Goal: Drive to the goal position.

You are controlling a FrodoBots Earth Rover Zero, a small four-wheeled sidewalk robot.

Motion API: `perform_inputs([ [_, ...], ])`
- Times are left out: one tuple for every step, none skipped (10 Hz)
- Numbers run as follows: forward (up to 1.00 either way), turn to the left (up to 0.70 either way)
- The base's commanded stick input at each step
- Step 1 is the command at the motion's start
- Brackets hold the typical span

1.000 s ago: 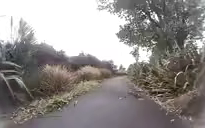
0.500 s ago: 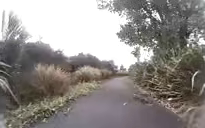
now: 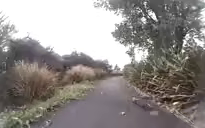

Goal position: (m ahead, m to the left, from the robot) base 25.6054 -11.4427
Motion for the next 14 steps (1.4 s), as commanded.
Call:
perform_inputs([
  [0.85, 0.00],
  [0.85, 0.00],
  [0.85, 0.00],
  [0.85, 0.00],
  [0.85, -0.06],
  [0.85, -0.29],
  [0.85, -0.34],
  [0.85, -0.34],
  [0.85, -0.34],
  [0.85, 0.00],
  [0.85, 0.00],
  [0.85, 0.00],
  [0.85, 0.00],
  [0.85, 0.00],
])
